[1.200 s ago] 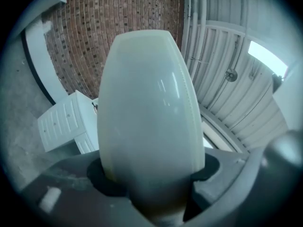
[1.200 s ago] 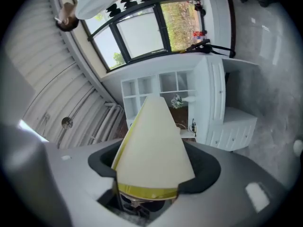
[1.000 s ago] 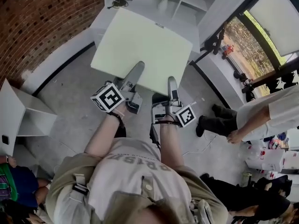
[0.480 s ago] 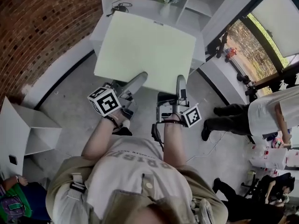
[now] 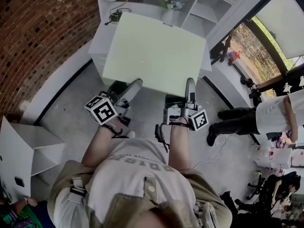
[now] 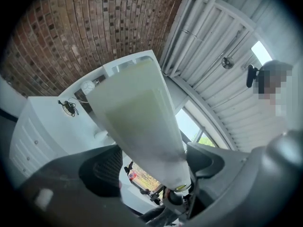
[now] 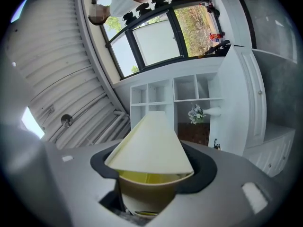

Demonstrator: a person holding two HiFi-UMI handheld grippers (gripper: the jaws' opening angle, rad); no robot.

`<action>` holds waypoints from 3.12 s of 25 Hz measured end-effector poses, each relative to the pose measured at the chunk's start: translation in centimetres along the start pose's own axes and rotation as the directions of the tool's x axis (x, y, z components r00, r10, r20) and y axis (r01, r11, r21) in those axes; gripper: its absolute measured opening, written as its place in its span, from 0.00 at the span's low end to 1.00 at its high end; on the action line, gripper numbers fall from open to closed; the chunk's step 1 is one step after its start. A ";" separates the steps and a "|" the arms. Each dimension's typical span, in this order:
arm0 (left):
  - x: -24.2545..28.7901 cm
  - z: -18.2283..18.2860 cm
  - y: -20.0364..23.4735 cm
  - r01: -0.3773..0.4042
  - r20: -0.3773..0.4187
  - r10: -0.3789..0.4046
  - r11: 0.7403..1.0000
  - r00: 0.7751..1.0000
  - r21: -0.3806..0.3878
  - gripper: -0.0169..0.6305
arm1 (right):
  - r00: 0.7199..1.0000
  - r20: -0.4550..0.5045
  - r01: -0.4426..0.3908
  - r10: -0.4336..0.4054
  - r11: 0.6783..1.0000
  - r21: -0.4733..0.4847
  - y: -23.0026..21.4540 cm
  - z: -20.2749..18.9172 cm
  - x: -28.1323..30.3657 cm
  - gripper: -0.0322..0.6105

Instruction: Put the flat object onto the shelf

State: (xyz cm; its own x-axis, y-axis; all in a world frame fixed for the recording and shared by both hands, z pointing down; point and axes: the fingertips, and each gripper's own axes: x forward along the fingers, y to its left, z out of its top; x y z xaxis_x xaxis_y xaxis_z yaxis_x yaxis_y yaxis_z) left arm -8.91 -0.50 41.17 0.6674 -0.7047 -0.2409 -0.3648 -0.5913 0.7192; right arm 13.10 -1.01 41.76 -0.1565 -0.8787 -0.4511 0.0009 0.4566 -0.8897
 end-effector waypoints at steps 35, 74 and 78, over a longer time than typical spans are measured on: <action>25.3 10.9 8.6 0.026 0.182 -0.022 1.000 0.983 -0.017 0.61 | 0.989 -0.149 0.004 -0.007 1.000 -0.025 -8.5 13.3 25.7 0.53; 42.7 23.9 20.4 0.085 0.159 -0.077 0.995 0.984 -0.046 0.60 | 0.988 -0.155 -0.009 -0.007 0.995 -0.101 -14.1 15.6 48.4 0.54; 44.1 24.9 21.5 0.085 0.152 -0.073 0.993 0.986 -0.076 0.60 | 0.990 -0.140 0.016 -0.031 0.994 -0.111 -14.3 15.8 50.2 0.54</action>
State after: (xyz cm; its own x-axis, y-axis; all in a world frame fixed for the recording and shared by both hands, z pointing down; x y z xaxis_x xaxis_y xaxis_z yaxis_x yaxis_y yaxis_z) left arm -3.46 -54.11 29.82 0.5858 -0.7112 -0.3886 -0.2564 -0.6175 0.7436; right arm 20.79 -53.88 30.73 -0.2929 -0.8643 -0.4088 -0.1113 0.4554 -0.8833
